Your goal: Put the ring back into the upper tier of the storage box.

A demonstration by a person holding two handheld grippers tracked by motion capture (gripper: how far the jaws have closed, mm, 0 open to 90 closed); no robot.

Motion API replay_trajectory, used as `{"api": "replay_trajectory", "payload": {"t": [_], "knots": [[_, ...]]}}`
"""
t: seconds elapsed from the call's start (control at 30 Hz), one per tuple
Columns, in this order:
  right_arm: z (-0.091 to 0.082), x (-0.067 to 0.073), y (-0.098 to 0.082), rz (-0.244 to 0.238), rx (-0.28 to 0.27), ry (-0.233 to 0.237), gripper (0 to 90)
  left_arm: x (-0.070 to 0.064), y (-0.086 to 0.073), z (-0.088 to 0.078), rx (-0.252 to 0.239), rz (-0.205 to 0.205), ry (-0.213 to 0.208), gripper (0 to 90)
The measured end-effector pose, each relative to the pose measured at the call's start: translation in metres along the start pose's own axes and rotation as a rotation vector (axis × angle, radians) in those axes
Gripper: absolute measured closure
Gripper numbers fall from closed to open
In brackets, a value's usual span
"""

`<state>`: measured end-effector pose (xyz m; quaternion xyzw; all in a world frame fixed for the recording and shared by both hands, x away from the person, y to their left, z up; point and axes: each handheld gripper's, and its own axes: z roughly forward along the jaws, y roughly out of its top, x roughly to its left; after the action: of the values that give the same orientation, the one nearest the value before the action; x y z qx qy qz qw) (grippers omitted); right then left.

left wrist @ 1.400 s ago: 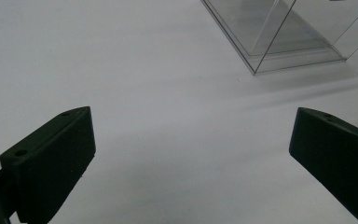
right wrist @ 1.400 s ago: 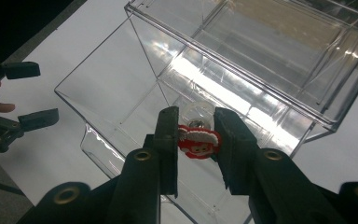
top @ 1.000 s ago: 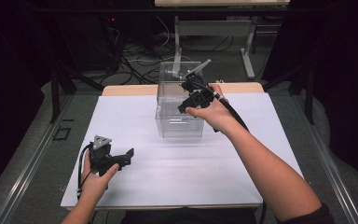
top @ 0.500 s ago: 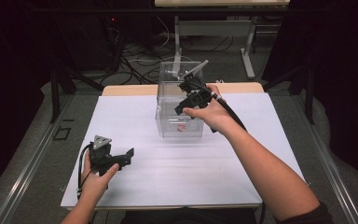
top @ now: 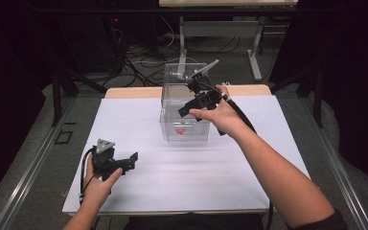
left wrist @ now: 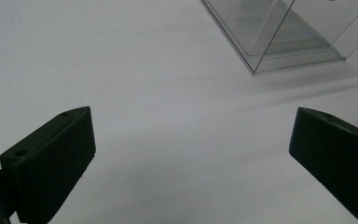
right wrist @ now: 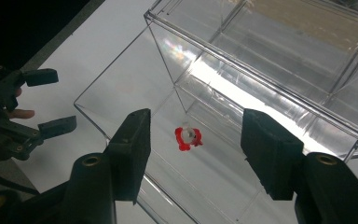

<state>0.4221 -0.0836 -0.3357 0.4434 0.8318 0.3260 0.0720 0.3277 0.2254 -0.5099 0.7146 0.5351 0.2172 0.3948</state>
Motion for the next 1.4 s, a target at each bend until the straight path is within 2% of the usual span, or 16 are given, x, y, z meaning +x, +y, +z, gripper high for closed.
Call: {"api": "replay_trajectory", "payload": {"t": [0.23,0.4,0.6,0.97,1.17,1.23,1.27,1.3,1.4], "knots": [[-0.011,-0.001,0.000,-0.008,-0.019,-0.005,35.5,0.000,0.000,0.000,-0.002,-0.001,-0.001,0.5],[-0.018,-0.005,-0.002,-0.031,-0.002,-0.007,30.3,0.000,0.000,0.000,-0.001,0.000,0.000,0.5],[-0.028,-0.010,-0.005,-0.036,-0.026,-0.022,25.5,0.000,0.000,0.000,0.000,-0.001,0.001,0.5],[-0.043,-0.029,-0.017,-0.032,-0.046,-0.057,15.5,-0.001,-0.001,0.001,-0.002,-0.001,0.001,0.5],[-0.049,-0.042,-0.023,-0.018,-0.066,-0.077,14.9,-0.001,-0.001,0.001,-0.002,-0.001,0.001,0.5],[-0.050,-0.044,-0.024,0.000,-0.074,-0.084,14.5,-0.001,-0.001,0.001,-0.001,-0.001,0.001,0.5],[-0.051,-0.047,-0.026,-0.015,-0.070,-0.097,14.1,-0.001,-0.001,0.001,-0.001,-0.001,0.001,0.5],[-0.051,-0.048,-0.027,0.001,-0.078,-0.090,13.6,-0.001,-0.001,0.001,-0.001,-0.001,0.001,0.5],[-0.053,-0.052,-0.031,0.000,-0.079,-0.092,9.8,-0.001,0.000,0.001,0.002,0.000,0.002,0.5]]}}
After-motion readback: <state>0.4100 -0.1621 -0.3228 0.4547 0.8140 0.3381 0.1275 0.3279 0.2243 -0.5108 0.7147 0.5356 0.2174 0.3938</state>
